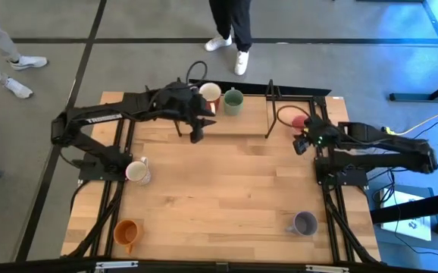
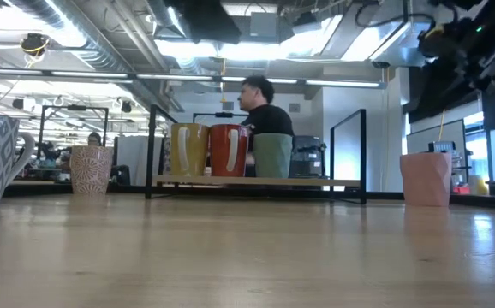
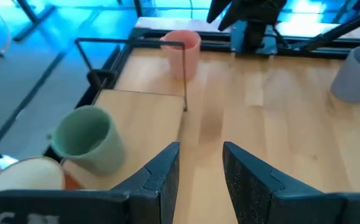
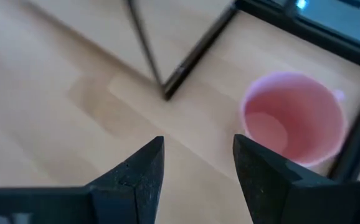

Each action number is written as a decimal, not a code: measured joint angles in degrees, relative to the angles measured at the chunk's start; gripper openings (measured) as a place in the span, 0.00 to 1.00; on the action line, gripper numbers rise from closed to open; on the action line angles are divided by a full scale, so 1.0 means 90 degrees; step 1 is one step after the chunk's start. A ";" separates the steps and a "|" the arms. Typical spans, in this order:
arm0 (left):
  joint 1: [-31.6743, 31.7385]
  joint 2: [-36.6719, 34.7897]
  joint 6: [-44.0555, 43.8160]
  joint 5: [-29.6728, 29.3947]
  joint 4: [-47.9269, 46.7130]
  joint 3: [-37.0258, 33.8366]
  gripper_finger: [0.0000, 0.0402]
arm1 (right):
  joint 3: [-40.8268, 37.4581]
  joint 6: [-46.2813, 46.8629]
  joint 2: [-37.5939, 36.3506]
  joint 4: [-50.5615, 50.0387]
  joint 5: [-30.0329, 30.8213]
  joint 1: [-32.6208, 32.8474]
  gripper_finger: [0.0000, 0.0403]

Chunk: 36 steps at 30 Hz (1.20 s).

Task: Place coffee mugs
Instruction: Move the pink mug to the center of the table

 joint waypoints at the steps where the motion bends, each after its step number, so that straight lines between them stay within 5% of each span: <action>1: 0.0027 -0.0053 0.0016 -0.0002 0.0145 -0.0087 0.29 | 0.0000 -0.0004 0.0102 0.0013 -0.0077 -0.0227 0.44; 13: 0.0145 -0.0103 0.0103 -0.0091 0.0128 -0.0263 0.29 | 0.0002 -0.1684 0.1780 0.0298 -0.1052 -0.2355 0.44; 23: 0.0143 -0.0103 0.0027 -0.0102 0.0124 -0.0263 0.29 | 0.0002 -0.2727 0.2666 0.0694 -0.1556 -0.3072 0.42; 36: 0.0143 -0.0099 -0.0052 -0.0111 0.0118 -0.0263 0.29 | 0.0002 -0.2783 0.3031 0.0624 -0.1678 -0.3065 0.06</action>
